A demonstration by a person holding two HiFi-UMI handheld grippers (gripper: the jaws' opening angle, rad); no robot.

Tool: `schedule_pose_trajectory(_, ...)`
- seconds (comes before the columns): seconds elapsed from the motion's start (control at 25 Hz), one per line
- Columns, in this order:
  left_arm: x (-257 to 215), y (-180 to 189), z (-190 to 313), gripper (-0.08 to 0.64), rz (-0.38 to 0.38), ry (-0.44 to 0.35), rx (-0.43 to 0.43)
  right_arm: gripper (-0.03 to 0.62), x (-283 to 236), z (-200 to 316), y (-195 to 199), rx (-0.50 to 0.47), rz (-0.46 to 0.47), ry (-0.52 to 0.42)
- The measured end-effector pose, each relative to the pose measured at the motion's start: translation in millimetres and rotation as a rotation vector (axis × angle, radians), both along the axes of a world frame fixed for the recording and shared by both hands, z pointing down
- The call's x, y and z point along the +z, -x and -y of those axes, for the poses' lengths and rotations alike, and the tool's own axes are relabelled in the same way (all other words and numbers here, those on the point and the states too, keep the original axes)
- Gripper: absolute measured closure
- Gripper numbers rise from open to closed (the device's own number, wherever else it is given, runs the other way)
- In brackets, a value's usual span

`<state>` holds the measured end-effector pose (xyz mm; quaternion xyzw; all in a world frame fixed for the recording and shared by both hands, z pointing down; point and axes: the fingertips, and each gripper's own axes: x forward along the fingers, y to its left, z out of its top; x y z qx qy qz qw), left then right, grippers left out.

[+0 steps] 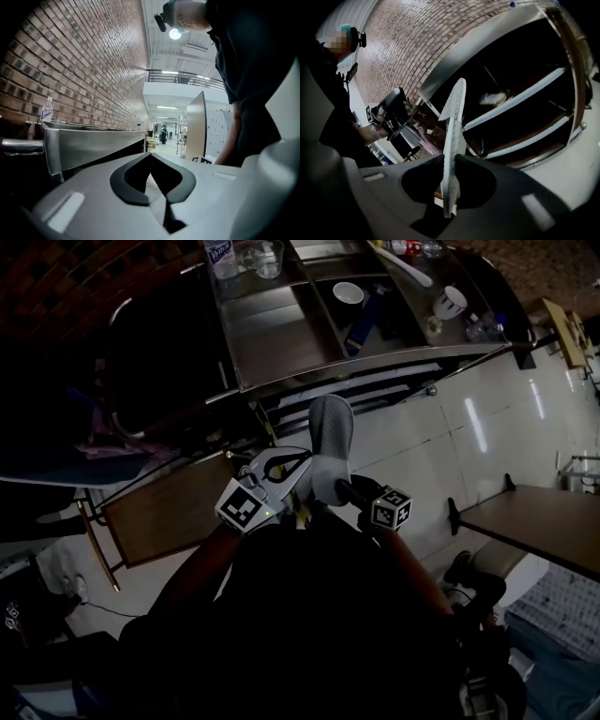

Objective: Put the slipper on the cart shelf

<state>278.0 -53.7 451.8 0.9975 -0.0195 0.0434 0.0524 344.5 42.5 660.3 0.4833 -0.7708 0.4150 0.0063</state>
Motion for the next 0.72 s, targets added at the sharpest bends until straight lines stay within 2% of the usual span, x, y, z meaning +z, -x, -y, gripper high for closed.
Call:
schedule_pose_trajectory(0.4,4,-13,21,0.559,0.047,-0.012,-0.089,0.529,30,62,-2,-0.136,0.122,0.047)
schedule_pose_trajectory(0.72,8,-8,35,0.559,0.074,-0.015,-0.181,0.528,48,110,-7,-0.201,0.144,0.078)
